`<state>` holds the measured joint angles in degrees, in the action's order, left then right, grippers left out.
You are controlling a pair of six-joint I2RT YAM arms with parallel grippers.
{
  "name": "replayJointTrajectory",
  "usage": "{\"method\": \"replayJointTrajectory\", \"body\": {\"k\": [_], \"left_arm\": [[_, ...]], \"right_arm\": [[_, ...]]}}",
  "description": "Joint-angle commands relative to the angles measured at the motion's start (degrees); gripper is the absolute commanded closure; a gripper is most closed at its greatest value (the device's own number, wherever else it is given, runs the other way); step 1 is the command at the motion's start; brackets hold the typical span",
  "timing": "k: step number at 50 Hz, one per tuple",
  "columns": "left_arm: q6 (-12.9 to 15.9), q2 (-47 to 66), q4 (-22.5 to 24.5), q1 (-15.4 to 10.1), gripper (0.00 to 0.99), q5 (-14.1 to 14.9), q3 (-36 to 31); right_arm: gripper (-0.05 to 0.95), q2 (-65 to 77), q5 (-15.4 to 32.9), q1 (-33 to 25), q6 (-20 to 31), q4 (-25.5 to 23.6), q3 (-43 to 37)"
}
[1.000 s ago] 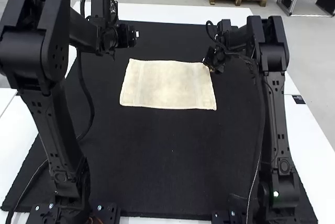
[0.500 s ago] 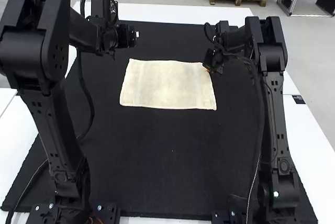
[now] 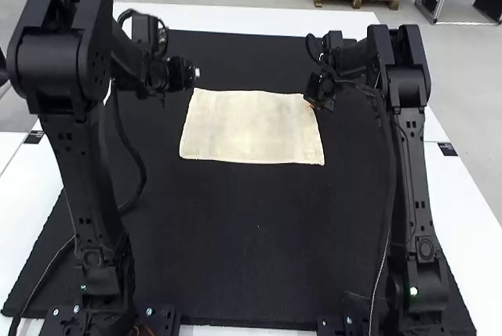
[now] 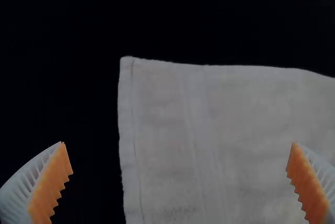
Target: Fold the towel.
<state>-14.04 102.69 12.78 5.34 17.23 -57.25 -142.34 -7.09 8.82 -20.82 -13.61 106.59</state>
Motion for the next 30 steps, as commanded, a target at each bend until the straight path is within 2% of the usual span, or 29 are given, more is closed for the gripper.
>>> {"method": "replayJointTrajectory", "body": {"k": [1, 7, 30], "left_arm": [[-0.55, 1.37, -0.47, 1.78, 0.026, 3.95, -4.36], [-0.55, 4.27, -1.26, 2.48, 0.026, 5.53, -6.29], [-0.46, 19.12, -1.7, 2.3, 0.026, 6.23, -17.36]], "right_arm": [[0.9, -2.94, -4.51, 2.25, 0.43, -2.3, -1.12], [0.9, -2.85, -4.51, 2.43, 0.43, -2.3, -1.2], [0.9, -0.74, -5.04, 2.78, 0.6, -2.04, -3.75]]}}
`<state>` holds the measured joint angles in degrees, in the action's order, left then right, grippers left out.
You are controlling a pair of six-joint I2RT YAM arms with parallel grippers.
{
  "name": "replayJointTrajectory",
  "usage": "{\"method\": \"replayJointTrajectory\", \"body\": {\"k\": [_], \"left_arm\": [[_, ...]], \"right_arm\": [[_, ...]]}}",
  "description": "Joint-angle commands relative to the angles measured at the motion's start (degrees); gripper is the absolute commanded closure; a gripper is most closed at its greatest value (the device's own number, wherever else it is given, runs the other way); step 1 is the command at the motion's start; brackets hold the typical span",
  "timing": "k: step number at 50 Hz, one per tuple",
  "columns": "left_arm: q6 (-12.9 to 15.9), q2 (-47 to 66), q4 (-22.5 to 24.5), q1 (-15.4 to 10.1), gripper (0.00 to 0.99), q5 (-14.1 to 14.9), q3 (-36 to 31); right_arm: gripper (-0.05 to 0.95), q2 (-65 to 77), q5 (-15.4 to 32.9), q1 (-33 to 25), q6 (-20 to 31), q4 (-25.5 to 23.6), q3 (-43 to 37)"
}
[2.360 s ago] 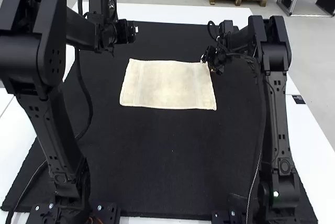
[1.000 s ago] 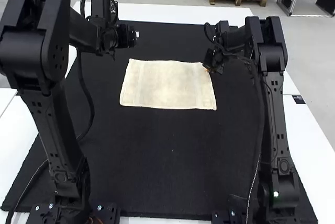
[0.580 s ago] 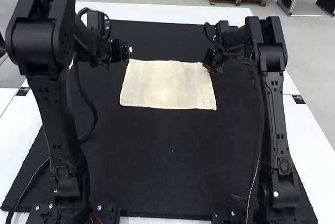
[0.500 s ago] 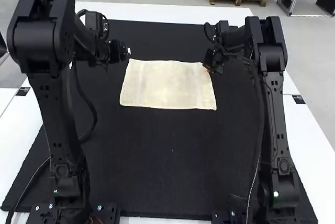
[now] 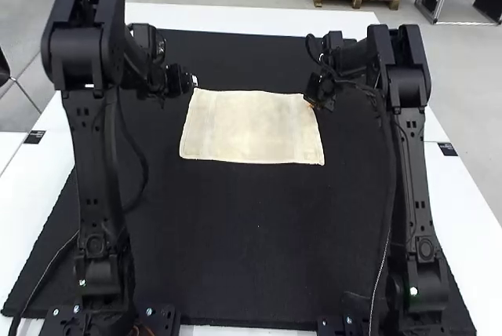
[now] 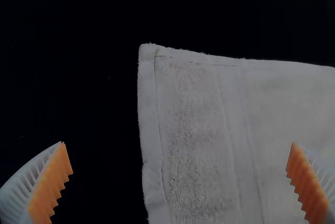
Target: Fold the towel.
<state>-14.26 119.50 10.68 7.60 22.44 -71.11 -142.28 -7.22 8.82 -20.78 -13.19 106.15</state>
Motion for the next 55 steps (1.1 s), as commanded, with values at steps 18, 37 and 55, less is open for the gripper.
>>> {"method": "replayJointTrajectory", "body": {"k": [18, 37, 55], "left_arm": [[0.29, 13.48, -7.43, -0.12, 0.026, 1.29, -18.98], [-0.06, 16.64, -9.18, -3.99, 0.026, 1.29, -23.55], [-0.15, 17.43, -9.18, -3.46, 0.026, 1.21, -23.9]], "right_arm": [[0.9, 0.6, -5.61, 3.4, 0.65, -2.19, -4.2], [0.9, 1.3, -5.96, 3.75, 0.65, -2.1, -4.63], [0.9, 1.3, -6.22, 3.75, 0.65, -2.1, -4.81]]}}
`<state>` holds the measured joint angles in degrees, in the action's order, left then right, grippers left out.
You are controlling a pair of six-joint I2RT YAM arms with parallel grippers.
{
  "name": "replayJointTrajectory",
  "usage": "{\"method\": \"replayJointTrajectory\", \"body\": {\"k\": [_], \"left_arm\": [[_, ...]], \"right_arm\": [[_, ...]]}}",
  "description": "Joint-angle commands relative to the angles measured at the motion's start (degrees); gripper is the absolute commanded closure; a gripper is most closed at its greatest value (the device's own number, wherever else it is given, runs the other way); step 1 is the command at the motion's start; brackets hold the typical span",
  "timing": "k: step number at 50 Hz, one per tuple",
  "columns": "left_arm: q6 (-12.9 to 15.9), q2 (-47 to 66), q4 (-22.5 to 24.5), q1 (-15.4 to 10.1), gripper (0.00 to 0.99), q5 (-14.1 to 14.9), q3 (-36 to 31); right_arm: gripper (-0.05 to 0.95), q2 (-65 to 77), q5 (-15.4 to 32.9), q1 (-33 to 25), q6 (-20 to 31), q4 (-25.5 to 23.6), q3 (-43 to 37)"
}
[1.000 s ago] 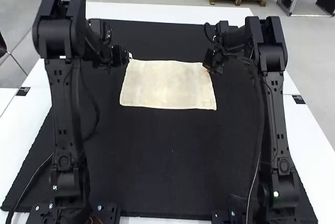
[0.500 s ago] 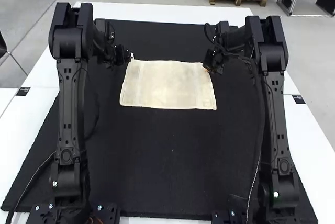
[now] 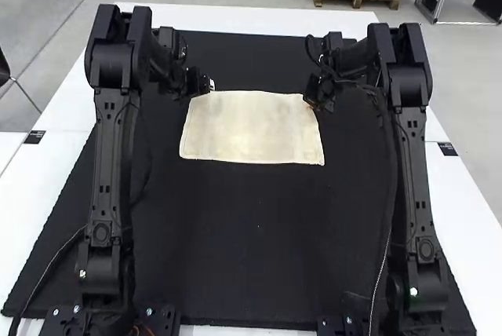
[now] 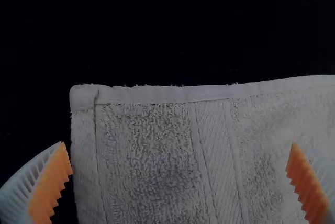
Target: Fold the towel.
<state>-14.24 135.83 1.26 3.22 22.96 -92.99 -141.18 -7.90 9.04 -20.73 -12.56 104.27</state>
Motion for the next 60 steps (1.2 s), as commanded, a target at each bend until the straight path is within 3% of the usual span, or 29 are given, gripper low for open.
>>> {"method": "replayJointTrajectory", "body": {"k": [1, 33, 47, 60], "left_arm": [[-0.17, 1.1, 0.24, 0.99, 0.026, 0.68, -2.11], [0.0, 3.21, 0.41, 0.2, 0.026, 0.42, -2.28], [0.53, 3.3, -0.82, -2.61, 0.026, 0.24, -2.2], [0.7, 3.13, -2.31, -2.87, 0.026, 0.42, -2.2]], "right_arm": [[0.9, 0.21, -5.63, 3.53, 0.6, -2.74, -2.93], [0.9, 0.21, -5.99, 3.53, 0.52, -2.74, -2.93], [0.9, 0.3, -5.99, 3.62, 0.52, -2.74, -2.75], [0.9, 0.3, -5.99, 3.71, 0.43, -2.65, -2.75]]}}
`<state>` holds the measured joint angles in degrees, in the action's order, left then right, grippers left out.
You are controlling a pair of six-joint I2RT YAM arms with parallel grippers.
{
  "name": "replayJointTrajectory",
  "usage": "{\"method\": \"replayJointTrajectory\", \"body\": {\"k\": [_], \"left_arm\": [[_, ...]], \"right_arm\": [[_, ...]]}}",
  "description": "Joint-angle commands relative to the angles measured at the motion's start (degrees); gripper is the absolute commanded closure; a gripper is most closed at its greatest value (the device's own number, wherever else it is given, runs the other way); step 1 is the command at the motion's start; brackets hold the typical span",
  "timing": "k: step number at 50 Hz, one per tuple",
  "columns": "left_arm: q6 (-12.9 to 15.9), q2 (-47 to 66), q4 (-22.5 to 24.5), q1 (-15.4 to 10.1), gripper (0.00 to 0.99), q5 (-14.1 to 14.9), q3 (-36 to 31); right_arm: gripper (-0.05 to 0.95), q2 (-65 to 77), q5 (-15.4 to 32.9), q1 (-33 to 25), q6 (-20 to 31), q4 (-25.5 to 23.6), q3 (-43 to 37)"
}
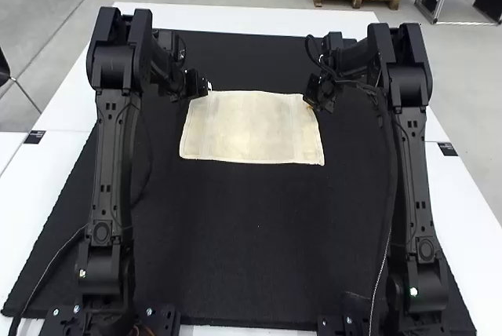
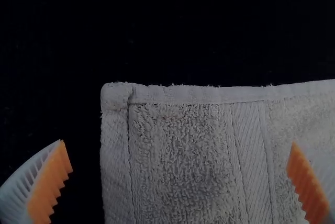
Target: Fold the towel.
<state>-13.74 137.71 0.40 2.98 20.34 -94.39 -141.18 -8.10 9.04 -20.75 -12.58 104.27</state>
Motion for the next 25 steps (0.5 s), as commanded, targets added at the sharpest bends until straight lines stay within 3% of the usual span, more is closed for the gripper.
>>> {"method": "replayJointTrajectory", "body": {"k": [1, 8, 12, 16, 19, 25], "left_arm": [[0.29, 1.07, -1.55, -2.72, 0.026, 3.04, -0.8], [0.73, 0.81, -1.9, -3.25, 0.034, 2.87, -0.8], [0.73, 1.07, -2.25, -3.25, 0.102, 2.6, -0.71], [0.73, 1.25, -2.95, -3.25, 0.251, 2.34, -0.8], [0.38, 1.51, -2.95, -3.16, 0.459, 1.81, -0.8], [0.29, 2.12, -2.78, -3.25, 0.521, 0.05, -0.62]], "right_arm": [[0.9, 0.3, -5.79, 3.71, 0.45, -2.63, -2.75], [0.9, 0.3, -5.88, 3.88, 0.45, -2.63, -2.67], [0.9, 0.3, -5.88, 3.88, 0.45, -2.63, -2.49], [0.9, 0.3, -5.88, 3.97, 0.45, -2.63, -2.58], [0.9, 0.3, -6.05, 3.97, 0.45, -2.63, -2.58], [0.9, 0.3, -6.05, 4.06, 0.45, -2.63, -2.49]]}}
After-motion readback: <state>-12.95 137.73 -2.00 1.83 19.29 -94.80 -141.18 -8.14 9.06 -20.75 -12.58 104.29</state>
